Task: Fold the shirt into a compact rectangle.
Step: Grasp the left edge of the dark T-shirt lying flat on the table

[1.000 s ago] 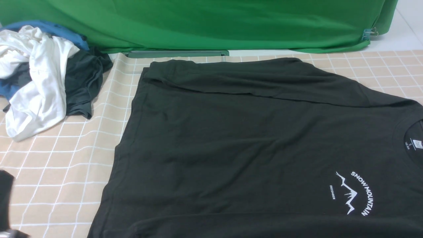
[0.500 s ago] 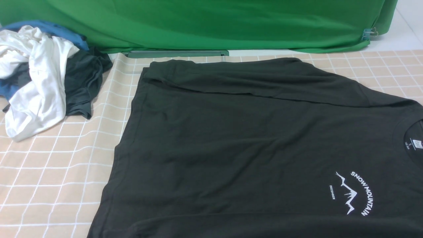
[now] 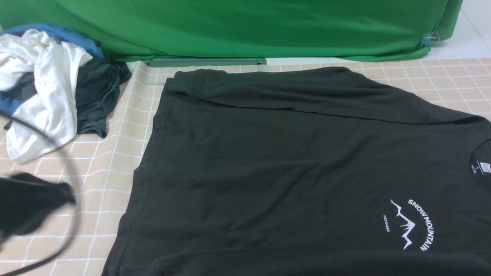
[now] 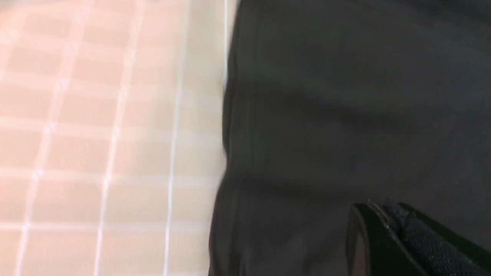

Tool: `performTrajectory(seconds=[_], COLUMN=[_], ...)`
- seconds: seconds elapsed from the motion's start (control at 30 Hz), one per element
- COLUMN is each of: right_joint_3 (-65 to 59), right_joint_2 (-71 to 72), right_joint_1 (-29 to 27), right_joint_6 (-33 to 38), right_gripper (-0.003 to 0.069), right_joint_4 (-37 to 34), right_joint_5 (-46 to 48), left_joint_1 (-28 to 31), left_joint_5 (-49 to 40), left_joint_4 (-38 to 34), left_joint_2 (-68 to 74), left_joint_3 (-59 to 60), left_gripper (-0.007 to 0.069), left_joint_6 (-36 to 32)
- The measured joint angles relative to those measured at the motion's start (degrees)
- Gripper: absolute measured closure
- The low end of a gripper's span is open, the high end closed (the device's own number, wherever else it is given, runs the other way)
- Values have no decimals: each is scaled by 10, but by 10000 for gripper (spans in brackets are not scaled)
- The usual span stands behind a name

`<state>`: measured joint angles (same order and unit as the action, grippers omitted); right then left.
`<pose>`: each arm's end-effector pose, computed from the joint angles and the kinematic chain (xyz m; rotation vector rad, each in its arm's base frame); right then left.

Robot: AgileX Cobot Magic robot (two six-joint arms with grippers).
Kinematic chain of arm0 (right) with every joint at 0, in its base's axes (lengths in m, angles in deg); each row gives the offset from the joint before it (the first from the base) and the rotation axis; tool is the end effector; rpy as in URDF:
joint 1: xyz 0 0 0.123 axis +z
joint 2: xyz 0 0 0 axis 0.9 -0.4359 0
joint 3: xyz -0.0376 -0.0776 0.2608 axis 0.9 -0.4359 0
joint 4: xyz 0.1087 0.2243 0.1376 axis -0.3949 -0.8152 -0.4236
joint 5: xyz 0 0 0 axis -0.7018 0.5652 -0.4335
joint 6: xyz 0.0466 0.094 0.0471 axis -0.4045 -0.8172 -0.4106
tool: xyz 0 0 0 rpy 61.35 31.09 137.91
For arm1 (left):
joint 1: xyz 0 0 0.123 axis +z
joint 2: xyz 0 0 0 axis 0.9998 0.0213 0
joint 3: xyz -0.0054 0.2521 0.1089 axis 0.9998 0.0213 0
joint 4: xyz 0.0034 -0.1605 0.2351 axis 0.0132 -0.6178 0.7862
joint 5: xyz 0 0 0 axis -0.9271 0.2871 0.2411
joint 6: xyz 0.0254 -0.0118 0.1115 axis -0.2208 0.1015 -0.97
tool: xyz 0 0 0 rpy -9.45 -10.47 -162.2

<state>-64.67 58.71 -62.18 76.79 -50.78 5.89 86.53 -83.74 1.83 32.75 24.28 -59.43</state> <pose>0.1064 0.0088 0.3210 0.2832 1.3348 0.4877 0.1967 -0.0394 0.2560 -0.0571 2.4953 -0.4384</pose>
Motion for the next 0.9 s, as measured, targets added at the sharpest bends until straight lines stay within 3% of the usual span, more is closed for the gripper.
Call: performTrajectory(seconds=[0.17,0.3,0.47,0.6,0.7,0.9], right_joint_3=[174,277,298,290,284,284], right_joint_2=[-144,-278,-372,-394,-397,-397], right_joint_1=[50,100,148,168,178,178], right_joint_6=[96,162,195,196,196,196], right_gripper=[620,620,620,620,620,620], right_joint_4=[3,6,5,7,6,1], right_joint_5=[202,346,401,406,398,379], left_joint_1=[-30,-131,-227,-237,-237,-237], left_joint_5=[-2,29,48,47,45,44], left_joint_4=[-17,27,128,189,206,219], left_joint_2=[142,221,281,308,324,348], left_joint_3=[-1,-2,-6,-6,-6,-6], left_gripper=[609,609,605,582,504,272], left_joint_6=[-62,-22,79,115,124,124])
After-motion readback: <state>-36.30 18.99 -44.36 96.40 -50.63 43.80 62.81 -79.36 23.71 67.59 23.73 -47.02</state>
